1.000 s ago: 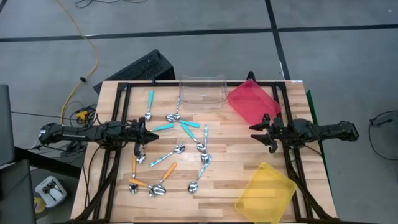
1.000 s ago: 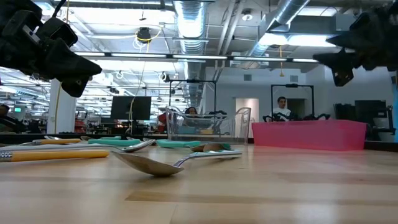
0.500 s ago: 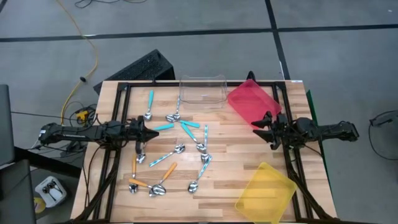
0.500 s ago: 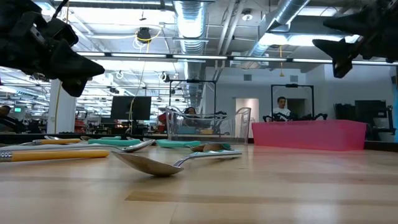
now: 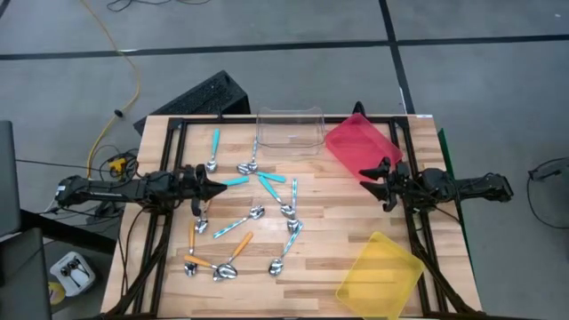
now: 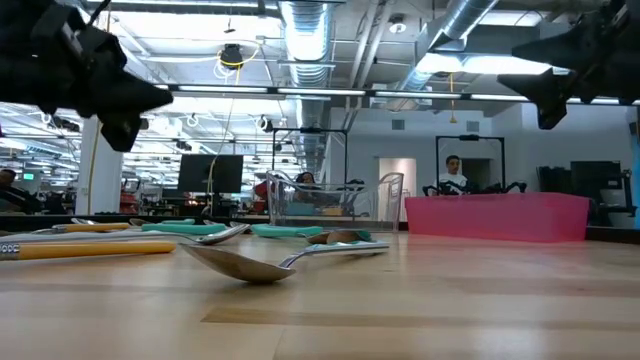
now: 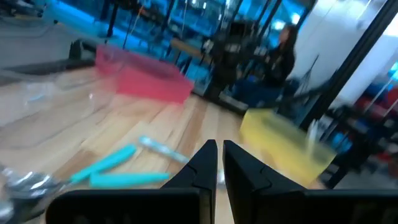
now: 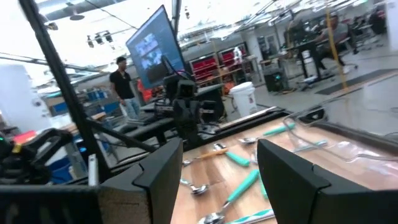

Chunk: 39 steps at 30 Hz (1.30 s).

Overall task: Sort silverware by color (type)
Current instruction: Put the orange spoon into the yellow bin

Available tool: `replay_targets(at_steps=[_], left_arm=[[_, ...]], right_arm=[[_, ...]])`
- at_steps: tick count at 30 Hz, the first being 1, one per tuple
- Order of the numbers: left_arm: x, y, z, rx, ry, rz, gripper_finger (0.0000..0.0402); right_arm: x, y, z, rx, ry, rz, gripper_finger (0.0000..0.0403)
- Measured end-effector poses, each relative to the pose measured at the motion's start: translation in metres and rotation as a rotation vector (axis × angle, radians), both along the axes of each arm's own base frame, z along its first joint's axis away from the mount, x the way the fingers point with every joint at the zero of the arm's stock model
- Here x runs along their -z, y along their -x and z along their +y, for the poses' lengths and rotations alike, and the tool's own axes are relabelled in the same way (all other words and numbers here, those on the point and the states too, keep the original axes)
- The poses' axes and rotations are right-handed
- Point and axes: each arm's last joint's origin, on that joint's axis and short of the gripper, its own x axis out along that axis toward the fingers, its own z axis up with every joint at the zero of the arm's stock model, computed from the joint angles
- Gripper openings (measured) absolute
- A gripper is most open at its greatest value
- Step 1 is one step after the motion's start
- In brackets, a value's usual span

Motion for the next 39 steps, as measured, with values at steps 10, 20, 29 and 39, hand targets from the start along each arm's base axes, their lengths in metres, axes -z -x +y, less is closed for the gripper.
replay_targets(at_steps=[10,20,29,39], left_arm=[[-0.020,0.002,0.003,-0.109,0.106,-0.225,0.0013],[-0.016,0.003,0.008,-0.270,0.182,-0.211,0.0013],[-0.012,0.003,0.008,-0.281,0.196,-0.179,0.0013],[-0.011,0.003,0.009,-0.299,0.219,-0.180,0.0013]], right_arm=[[0.000,0.001,-0.003,0.124,0.011,0.006,0.0232],[-0.002,0.002,-0.004,0.161,0.049,0.001,0.0232],[0.000,0.001,-0.004,0.160,0.055,0.029,0.0232],[0.003,0.001,-0.004,0.162,0.058,0.053,0.0232]])
